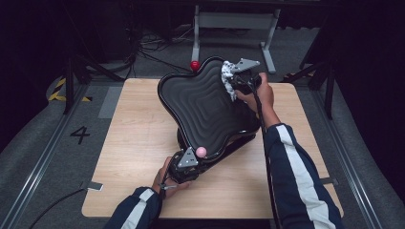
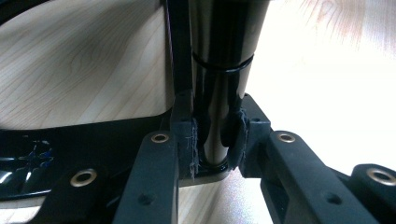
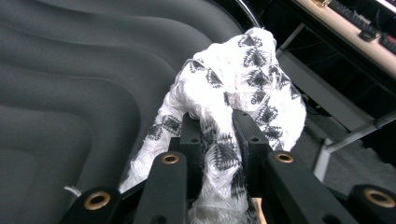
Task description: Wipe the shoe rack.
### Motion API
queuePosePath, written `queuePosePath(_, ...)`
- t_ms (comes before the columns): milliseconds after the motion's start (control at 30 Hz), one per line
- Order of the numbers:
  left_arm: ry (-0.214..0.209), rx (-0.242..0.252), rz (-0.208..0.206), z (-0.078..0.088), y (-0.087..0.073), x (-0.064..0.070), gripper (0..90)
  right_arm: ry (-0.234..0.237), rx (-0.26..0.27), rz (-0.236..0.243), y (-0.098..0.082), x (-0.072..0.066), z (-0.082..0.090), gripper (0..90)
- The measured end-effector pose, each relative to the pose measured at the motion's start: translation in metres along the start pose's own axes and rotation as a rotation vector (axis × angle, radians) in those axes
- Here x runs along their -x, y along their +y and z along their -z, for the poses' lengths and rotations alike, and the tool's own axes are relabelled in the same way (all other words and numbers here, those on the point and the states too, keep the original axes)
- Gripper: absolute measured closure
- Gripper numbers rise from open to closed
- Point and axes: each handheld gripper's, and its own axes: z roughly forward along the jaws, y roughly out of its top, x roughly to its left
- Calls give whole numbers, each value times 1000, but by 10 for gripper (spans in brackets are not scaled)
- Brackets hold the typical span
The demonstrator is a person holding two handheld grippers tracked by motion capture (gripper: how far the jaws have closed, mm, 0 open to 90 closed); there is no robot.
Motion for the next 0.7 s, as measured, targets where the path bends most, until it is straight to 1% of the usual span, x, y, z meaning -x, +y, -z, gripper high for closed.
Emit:
queuePosePath(33, 0, 0, 0, 0, 0, 0, 734, -2, -1, 20, 1, -2, 1, 766)
queuePosePath(67, 0, 0, 0, 0, 0, 0, 734, 7, 2, 26, 2, -4, 1, 766)
queuePosePath(133, 0, 0, 0, 0, 0, 0, 734, 45, 16, 25, 3, -8, 3, 766)
queuePosePath(200, -1, 0, 0, 0, 0, 0, 734, 61, 29, 46, 4, -15, 6, 766)
queuePosePath(267, 0, 0, 0, 0, 0, 0, 734, 79, 48, 55, 5, -23, 8, 766)
queuePosePath(333, 0, 0, 0, 0, 0, 0, 734, 109, 68, 75, 7, -34, 10, 765)
queuePosePath(433, 0, -2, -3, 0, 0, 0, 734, 138, 87, 108, 11, -47, 14, 765)
queuePosePath(500, 0, -2, -4, 0, 0, 0, 734, 154, 98, 121, 14, -58, 16, 765)
queuePosePath(600, 0, -4, -5, 0, 0, 0, 734, 195, 119, 132, 19, -71, 18, 765)
queuePosePath(633, 1, -4, -6, 0, 0, 0, 734, 197, 122, 148, 21, -76, 19, 765)
queuePosePath(700, 1, -4, -5, 0, 0, 0, 734, 216, 129, 160, 25, -86, 20, 765)
